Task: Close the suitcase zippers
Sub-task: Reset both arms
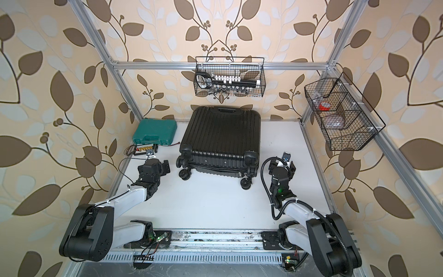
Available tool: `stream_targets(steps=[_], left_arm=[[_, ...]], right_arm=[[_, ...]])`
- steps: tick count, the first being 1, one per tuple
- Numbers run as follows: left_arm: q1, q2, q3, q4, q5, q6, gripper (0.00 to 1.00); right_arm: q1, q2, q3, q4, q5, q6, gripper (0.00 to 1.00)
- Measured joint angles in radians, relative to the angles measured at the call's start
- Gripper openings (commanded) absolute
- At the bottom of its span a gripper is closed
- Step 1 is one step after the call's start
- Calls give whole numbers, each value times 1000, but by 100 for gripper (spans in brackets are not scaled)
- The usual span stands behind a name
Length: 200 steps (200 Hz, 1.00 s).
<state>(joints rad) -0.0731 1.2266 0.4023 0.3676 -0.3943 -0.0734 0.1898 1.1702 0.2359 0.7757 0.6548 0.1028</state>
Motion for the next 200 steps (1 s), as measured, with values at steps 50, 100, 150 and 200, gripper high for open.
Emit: stream_targets(steps=[50,100,150,200], left_arm=[[49,49,-26,133,248,71,99],[49,88,-88,286,407,90,99],[49,138,-125,416,421,93,99],[49,267,-98,430,335,62,99]], right_arm=[[-36,72,0,106,-108,-40,81],[-79,103,0,151,-208,-45,82],[-143,134,-34,232,-331,-40,82],[-149,322,-31,318,-388,-41,88]])
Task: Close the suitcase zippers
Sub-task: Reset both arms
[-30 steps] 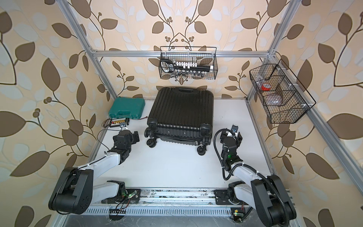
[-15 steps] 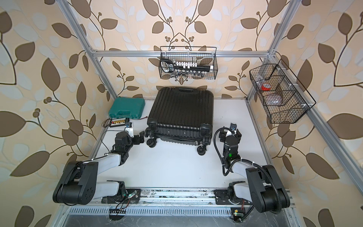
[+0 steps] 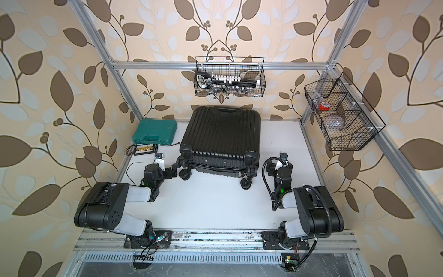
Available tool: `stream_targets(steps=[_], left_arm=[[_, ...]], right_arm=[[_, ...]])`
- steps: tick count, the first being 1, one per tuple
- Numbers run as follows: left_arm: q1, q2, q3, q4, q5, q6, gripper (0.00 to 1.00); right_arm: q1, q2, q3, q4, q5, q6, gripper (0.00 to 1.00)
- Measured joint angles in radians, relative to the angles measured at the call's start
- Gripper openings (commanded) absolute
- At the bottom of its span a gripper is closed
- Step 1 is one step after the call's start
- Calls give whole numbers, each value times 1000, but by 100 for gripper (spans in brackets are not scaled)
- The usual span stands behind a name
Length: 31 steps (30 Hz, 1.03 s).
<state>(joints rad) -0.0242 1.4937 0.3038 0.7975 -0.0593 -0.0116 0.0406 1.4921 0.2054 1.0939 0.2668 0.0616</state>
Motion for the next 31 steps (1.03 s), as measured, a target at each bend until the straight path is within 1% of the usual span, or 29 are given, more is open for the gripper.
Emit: stream_targets(steps=[1,2,7,24,31], left_arm=[[0,4,17,-13,-13,-6,99],[0,4,29,-20,-24,-11,99],[0,3,48,-28,-54,-22,99],[0,3,48,-47,-58,-24,99],[-1,4,48,-47,-85,-24,99]], right_arm=[[0,7,8,-22,-6,0,97],[0,11,16,-30,-9,1,100],[0,13,49,-40,-22,0,100],[0,13,50,-55,-25,0,100],[0,13,50,-55,-25,0,100]])
